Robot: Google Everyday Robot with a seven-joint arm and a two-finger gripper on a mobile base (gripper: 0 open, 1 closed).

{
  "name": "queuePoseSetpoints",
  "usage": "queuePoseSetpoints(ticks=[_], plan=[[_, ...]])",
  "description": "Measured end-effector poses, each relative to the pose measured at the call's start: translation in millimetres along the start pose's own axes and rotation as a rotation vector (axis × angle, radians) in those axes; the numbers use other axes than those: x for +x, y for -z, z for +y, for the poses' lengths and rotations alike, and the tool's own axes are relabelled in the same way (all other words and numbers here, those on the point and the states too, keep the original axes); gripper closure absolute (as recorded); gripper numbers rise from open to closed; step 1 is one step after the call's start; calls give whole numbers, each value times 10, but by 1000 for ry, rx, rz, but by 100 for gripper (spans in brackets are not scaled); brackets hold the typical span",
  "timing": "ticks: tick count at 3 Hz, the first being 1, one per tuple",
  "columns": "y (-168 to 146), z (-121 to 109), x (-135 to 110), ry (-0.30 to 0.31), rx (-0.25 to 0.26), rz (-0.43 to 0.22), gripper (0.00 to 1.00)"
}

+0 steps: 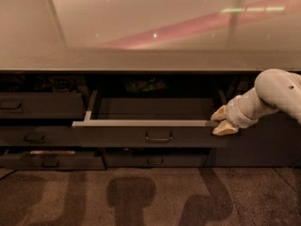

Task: Open top drawer

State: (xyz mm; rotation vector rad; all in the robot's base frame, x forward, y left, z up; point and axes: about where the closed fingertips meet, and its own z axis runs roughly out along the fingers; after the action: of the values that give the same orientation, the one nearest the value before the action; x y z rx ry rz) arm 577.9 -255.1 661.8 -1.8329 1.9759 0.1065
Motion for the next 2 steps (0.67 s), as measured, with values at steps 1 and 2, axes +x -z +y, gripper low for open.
queuePoseSetpoints(ticks=[1,2], plan=[[468,44,-205,7,65,6,11],[969,102,-409,17,137,12,0]])
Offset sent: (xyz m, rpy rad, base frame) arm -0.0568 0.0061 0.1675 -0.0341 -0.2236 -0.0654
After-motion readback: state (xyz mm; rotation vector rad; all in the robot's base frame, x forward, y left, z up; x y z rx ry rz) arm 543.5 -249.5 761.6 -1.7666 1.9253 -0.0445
